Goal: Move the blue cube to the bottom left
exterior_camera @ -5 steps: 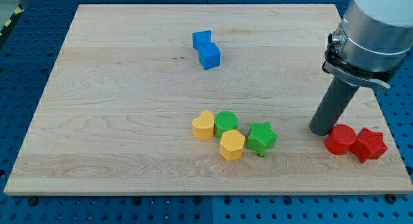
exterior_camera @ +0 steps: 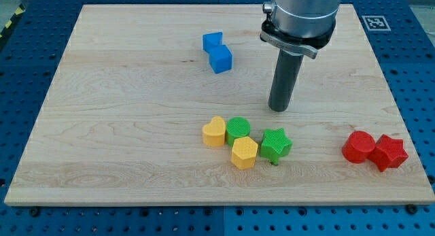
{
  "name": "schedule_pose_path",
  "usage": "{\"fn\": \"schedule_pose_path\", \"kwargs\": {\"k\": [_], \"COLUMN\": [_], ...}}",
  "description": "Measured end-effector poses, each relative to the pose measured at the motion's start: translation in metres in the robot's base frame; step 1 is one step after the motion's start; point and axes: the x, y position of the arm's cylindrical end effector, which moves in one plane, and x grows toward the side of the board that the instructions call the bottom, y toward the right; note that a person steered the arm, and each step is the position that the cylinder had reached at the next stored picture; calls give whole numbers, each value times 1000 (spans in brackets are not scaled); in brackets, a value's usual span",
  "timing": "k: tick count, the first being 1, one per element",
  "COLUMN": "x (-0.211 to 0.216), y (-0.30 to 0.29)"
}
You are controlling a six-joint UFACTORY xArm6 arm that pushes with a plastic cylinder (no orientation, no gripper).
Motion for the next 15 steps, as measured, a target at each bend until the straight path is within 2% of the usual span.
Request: {"fn": "schedule_pose_path", "kwargs": {"k": [2,3,4,5,6,7,9,11,12,13,14,15], "x": [-10,-51,-113,-135,-140,-131,-123,-116,-103,-96,-76,-71], "y": [5,7,0,-21,-77,-109,-119,-82,-99,-156,-182,-180]}}
